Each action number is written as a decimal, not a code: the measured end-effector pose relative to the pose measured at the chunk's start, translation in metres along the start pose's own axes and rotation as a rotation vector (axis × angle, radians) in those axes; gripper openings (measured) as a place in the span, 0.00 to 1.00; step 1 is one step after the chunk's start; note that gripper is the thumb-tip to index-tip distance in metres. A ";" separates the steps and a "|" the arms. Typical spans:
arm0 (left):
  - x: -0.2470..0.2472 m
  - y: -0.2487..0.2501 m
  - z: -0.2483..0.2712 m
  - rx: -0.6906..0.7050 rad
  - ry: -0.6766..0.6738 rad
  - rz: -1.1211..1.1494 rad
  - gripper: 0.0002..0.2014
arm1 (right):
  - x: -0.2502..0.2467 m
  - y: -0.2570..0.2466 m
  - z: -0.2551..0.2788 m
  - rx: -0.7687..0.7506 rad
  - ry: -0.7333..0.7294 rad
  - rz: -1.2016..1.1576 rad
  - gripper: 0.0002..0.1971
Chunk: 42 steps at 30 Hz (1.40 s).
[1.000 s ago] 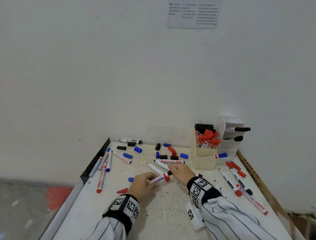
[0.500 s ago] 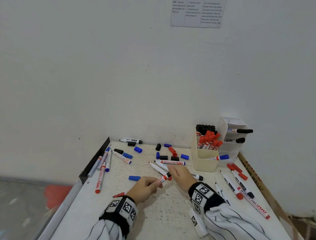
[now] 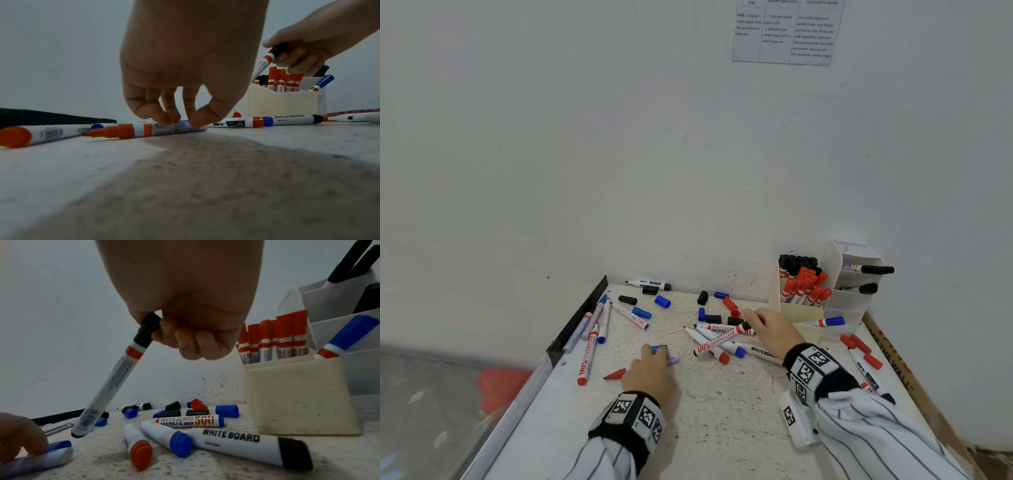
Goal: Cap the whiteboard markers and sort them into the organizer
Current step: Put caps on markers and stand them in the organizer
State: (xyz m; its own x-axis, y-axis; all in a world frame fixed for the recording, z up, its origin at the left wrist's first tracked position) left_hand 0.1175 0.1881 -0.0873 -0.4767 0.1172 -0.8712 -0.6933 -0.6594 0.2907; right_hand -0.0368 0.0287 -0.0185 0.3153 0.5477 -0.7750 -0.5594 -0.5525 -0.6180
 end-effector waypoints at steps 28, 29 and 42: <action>-0.014 -0.004 0.001 -0.089 0.156 0.337 0.24 | -0.138 0.014 -0.020 -0.105 0.592 -0.188 0.06; -0.016 -0.003 -0.001 -0.070 0.171 0.380 0.25 | -0.139 0.013 -0.021 -0.111 0.587 -0.189 0.07; -0.035 0.024 -0.059 0.125 0.145 0.569 0.19 | -0.179 0.029 -0.023 -0.005 0.579 -0.050 0.06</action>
State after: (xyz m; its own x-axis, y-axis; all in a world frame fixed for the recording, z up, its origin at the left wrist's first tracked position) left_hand 0.1499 0.1244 -0.0732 -0.7191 -0.3368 -0.6078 -0.4135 -0.4956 0.7638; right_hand -0.0913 -0.0999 0.0994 0.7098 0.1411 -0.6901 -0.5301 -0.5382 -0.6553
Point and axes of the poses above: each hand's wrist, its own z-axis away from the middle knuckle, its own x-axis out of the palm, y = z × x, the point moved 3 cm from there along -z, towards the middle knuckle, and after that the axes turned 14 degrees about -y, right-handed, at the moved point
